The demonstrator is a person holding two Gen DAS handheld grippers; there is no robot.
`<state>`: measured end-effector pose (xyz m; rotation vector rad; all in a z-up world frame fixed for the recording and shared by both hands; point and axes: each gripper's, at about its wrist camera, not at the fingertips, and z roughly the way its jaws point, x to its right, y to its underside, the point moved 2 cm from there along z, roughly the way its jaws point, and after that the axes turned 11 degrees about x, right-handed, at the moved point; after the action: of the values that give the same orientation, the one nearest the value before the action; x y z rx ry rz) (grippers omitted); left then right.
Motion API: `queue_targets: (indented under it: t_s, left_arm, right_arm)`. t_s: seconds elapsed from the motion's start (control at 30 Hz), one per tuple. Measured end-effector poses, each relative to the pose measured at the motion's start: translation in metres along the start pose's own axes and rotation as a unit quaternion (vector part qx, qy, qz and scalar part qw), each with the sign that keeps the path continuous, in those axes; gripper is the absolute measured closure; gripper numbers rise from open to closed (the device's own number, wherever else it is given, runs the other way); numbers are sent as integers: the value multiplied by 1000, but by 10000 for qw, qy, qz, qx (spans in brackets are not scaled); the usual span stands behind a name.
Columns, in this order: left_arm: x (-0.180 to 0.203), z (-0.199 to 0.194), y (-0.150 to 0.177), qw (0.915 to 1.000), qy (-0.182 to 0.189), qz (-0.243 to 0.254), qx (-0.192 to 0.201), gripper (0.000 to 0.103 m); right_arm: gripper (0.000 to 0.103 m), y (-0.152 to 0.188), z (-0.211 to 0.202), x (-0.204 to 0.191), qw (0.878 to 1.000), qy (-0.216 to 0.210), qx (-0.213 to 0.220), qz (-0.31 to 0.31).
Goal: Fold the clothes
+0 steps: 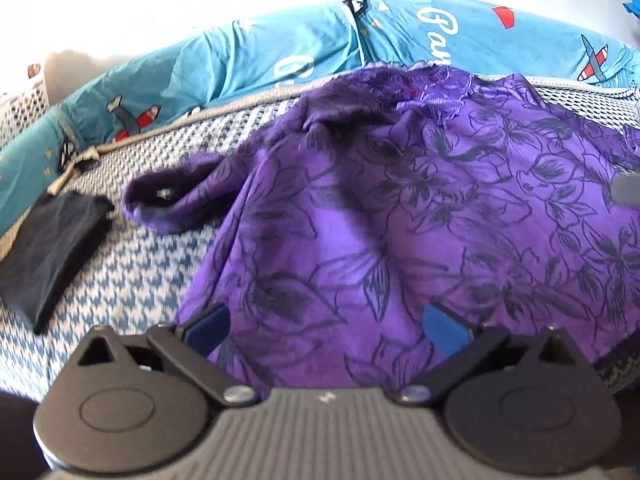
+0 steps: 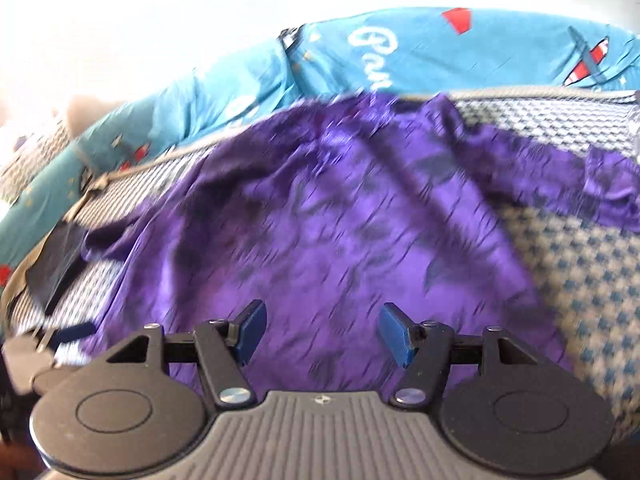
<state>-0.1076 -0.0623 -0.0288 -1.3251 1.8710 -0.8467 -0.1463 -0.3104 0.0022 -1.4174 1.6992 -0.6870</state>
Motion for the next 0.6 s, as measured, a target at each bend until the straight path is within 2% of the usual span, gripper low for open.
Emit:
queue_targets:
  t_s: [0.2, 0.37, 0.5, 0.6]
  left_arm:
    - [3, 18, -28, 9998, 122, 78, 121, 0]
    - [4, 36, -62, 9962, 173, 695, 492, 0]
    - [-1, 57, -83, 9931, 143, 946, 671, 0]
    - [-11, 75, -90, 9970, 69, 627, 460, 0]
  right_arm:
    - [41, -30, 20, 36, 9986, 475, 205, 82]
    - [41, -55, 31, 86, 9934, 1055, 313, 336]
    - [41, -72, 29, 129, 9796, 1889, 630, 260]
    - [40, -79, 33, 160, 9664, 2479, 666, 111]
